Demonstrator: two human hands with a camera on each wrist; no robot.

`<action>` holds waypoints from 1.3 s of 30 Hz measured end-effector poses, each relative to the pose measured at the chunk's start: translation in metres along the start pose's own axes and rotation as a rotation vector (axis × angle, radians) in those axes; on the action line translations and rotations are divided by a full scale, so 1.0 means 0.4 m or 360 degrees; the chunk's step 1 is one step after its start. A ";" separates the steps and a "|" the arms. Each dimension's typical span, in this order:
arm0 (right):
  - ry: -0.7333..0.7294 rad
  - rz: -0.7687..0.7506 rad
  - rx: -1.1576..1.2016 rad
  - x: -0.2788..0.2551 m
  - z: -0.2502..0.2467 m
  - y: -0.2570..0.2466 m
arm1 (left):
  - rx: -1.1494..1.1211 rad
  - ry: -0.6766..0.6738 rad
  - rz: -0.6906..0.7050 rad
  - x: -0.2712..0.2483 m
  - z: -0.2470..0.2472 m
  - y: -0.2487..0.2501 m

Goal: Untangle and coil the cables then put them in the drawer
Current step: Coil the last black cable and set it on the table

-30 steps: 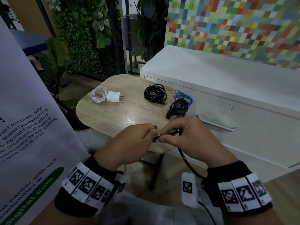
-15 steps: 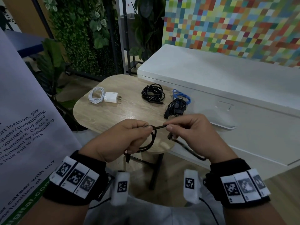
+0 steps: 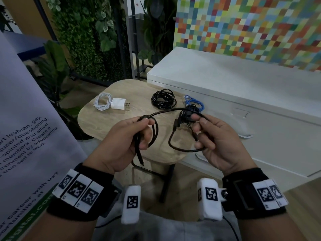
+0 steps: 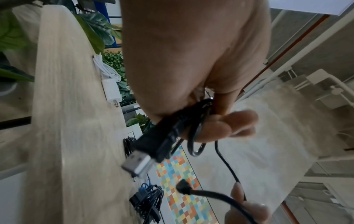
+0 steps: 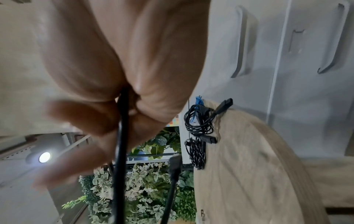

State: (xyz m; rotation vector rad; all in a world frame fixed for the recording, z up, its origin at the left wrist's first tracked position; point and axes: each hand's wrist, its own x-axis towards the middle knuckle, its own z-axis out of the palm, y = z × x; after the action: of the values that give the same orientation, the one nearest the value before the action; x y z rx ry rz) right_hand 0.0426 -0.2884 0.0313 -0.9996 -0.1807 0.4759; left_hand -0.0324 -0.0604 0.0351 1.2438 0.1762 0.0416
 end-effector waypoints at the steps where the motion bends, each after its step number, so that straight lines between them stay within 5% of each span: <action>1: -0.0010 0.0002 0.0009 -0.003 0.000 -0.003 | 0.0039 0.0034 0.0004 -0.001 0.003 -0.003; 4: 0.0047 -0.0020 -0.0192 -0.001 -0.007 -0.005 | 0.0080 0.0061 -0.0004 -0.005 0.007 -0.004; 13: 0.0169 -0.0259 -0.1670 -0.005 0.008 -0.021 | -0.0417 -0.0047 -0.0109 -0.022 0.021 0.023; 20: -0.0146 -0.0279 -0.2353 -0.030 0.086 0.004 | -0.0431 0.0118 0.0150 -0.018 0.063 0.032; 26: -0.0467 -0.0301 -0.2741 -0.048 0.140 0.045 | 0.0082 -0.0111 0.0339 -0.025 0.082 -0.013; 32: -0.0384 -0.0425 -0.2541 -0.040 0.136 0.045 | 0.1790 -0.0132 0.0655 -0.023 0.059 -0.036; 36: -0.0220 -0.0470 -0.2218 -0.041 0.113 0.008 | 0.1909 -0.0110 0.0700 -0.016 0.051 -0.035; 39: -0.0180 -0.0363 -0.2050 -0.044 0.091 -0.037 | 0.1746 -0.0114 0.0476 -0.015 0.038 -0.029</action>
State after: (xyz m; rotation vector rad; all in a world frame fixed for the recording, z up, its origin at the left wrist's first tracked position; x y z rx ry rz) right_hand 0.0183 -0.2752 0.0645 -2.1732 -0.7511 0.1576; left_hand -0.0365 -0.0791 0.0296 2.3562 -0.0774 0.1744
